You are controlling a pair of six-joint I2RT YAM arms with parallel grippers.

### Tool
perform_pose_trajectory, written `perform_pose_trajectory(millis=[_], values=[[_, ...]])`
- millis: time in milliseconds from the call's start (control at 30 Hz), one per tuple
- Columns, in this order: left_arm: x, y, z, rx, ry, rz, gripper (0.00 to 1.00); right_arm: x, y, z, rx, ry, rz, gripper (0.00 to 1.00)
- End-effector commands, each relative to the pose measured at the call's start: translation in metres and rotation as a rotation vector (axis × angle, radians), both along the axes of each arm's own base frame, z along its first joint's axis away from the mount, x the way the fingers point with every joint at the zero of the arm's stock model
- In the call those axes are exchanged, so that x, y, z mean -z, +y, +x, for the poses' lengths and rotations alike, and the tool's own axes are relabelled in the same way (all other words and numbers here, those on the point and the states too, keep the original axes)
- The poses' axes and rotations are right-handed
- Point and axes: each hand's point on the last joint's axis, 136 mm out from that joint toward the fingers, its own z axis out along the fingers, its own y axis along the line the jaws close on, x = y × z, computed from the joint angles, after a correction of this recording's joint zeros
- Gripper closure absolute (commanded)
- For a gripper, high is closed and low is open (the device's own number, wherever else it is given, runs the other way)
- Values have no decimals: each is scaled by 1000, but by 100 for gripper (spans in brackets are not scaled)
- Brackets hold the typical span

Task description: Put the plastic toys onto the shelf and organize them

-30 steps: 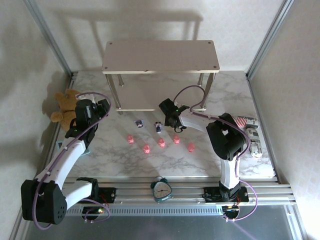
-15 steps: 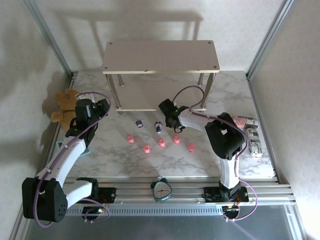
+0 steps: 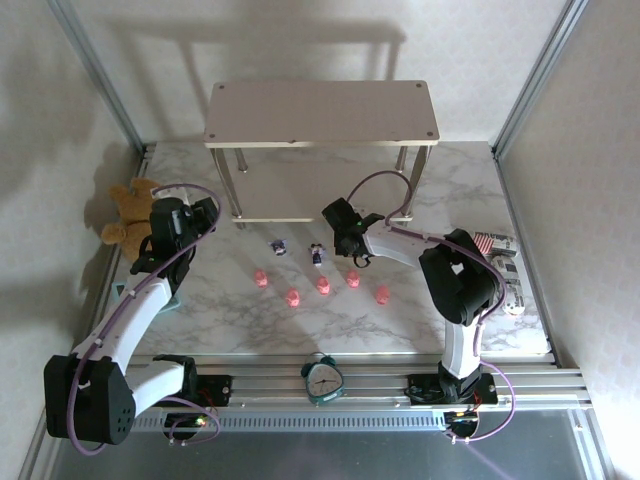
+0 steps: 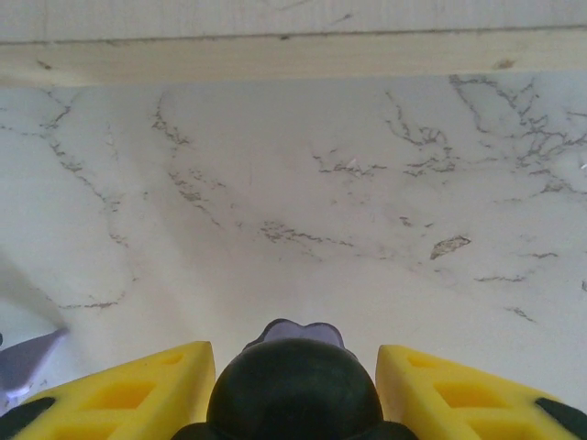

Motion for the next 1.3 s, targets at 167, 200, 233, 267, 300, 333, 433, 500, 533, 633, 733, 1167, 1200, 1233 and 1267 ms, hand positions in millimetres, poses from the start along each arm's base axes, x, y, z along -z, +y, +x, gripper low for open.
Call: perform_pose_trajectory(millis=[167, 200, 233, 267, 300, 333, 433, 500, 533, 633, 733, 1167, 1200, 1233, 1267], values=[[-5, 2, -1, 4, -8, -1, 50, -56, -10, 7, -67, -19, 11, 100], [-5, 1, 0, 5, -8, -3, 50, -63, -11, 9, -69, -21, 19, 100], [-5, 1, 0, 8, -8, -5, 50, -68, -14, 11, -67, -24, 23, 100], [-4, 0, 0, 9, -6, -6, 50, -74, -15, 13, -69, -30, 32, 100], [-4, 1, 0, 8, -5, -7, 50, -79, -17, 16, -68, -33, 39, 100], [-4, 0, 0, 9, -6, -8, 50, -82, -19, 18, -67, -35, 44, 100], [-3, 0, 0, 12, -3, -8, 50, -92, -24, 28, -65, -51, 50, 100], [-4, 0, 1, 12, -5, -9, 50, -94, -27, 36, -60, -57, 49, 100], [-3, 0, 0, 13, -2, -9, 50, -94, -29, 40, -59, -60, 45, 100], [-3, -1, 0, 14, -1, -10, 50, -92, -30, 51, -59, -63, 48, 100], [-2, 0, 0, 12, 1, -7, 50, -86, -27, 61, -64, -63, 43, 100], [1, 1, 2, 10, 11, -1, 50, -68, -24, 94, -45, -109, 19, 100], [1, 1, 2, 11, 12, 0, 51, -67, -23, 96, -46, -110, 18, 100], [2, 1, 2, 10, 14, 1, 51, -66, -23, 97, -49, -109, 14, 100], [3, 1, 2, 9, 16, 2, 51, -66, -22, 98, -52, -110, 12, 100]])
